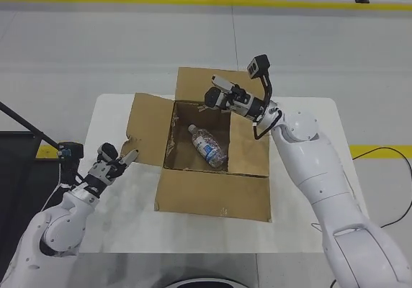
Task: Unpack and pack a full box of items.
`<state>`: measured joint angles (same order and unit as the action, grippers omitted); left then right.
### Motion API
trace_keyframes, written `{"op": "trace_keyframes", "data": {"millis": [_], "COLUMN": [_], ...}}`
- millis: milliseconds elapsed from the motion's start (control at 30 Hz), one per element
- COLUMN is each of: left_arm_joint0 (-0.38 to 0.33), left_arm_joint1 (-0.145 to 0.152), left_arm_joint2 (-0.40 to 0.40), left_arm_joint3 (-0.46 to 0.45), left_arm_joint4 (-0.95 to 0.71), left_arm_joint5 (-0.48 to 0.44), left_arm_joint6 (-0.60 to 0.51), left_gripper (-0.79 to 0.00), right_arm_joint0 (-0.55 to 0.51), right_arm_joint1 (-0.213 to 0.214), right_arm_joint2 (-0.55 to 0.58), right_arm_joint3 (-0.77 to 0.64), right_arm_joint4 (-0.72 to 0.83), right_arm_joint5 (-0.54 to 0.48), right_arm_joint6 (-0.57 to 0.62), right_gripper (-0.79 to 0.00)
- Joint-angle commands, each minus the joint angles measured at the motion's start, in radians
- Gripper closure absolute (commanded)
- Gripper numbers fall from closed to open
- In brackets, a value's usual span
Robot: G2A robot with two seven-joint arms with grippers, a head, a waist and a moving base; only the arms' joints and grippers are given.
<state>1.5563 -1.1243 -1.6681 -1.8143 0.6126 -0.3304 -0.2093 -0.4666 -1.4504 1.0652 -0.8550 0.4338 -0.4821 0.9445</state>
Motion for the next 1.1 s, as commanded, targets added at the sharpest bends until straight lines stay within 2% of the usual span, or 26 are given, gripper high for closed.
{"op": "trace_keyframes", "data": {"millis": [0,267,433,600,867,1067], "left_arm_joint0": [-0.004,-0.049,-0.108,-0.215,-0.428,-0.442], "left_arm_joint1": [0.000,0.000,-0.001,-0.003,-0.023,-0.025], "left_arm_joint2": [-0.006,-0.017,0.020,0.115,0.370,0.388], "left_arm_joint3": [-0.025,-0.144,-0.223,-0.253,-0.176,-0.169], "left_arm_joint4": [0.001,-0.072,-0.126,-0.178,-0.116,-0.109], "left_arm_joint5": [0.005,0.061,0.101,0.152,0.197,0.196], "left_arm_joint6": [0.000,-0.051,-0.121,-0.235,-0.324,-0.328], "left_gripper": [-0.785,-0.785,-0.785,-0.785,-0.785,-0.785], "right_arm_joint0": [-0.021,-0.137,-0.229,-0.336,-0.488,-0.492], "right_arm_joint1": [0.011,0.070,0.109,0.141,0.182,0.184], "right_arm_joint2": [0.019,0.156,0.268,0.381,0.529,0.533], "right_arm_joint3": [-0.052,-0.244,-0.360,-0.467,-0.570,-0.571], "right_arm_joint4": [-0.028,-0.105,-0.141,-0.152,-0.153,-0.152], "right_arm_joint5": [-0.040,-0.117,-0.119,-0.118,-0.095,-0.091], "right_arm_joint6": [0.013,0.089,0.112,0.110,0.126,0.128], "right_gripper": [-0.785,-0.785,-0.785,-0.785,-0.785,-0.785]}}
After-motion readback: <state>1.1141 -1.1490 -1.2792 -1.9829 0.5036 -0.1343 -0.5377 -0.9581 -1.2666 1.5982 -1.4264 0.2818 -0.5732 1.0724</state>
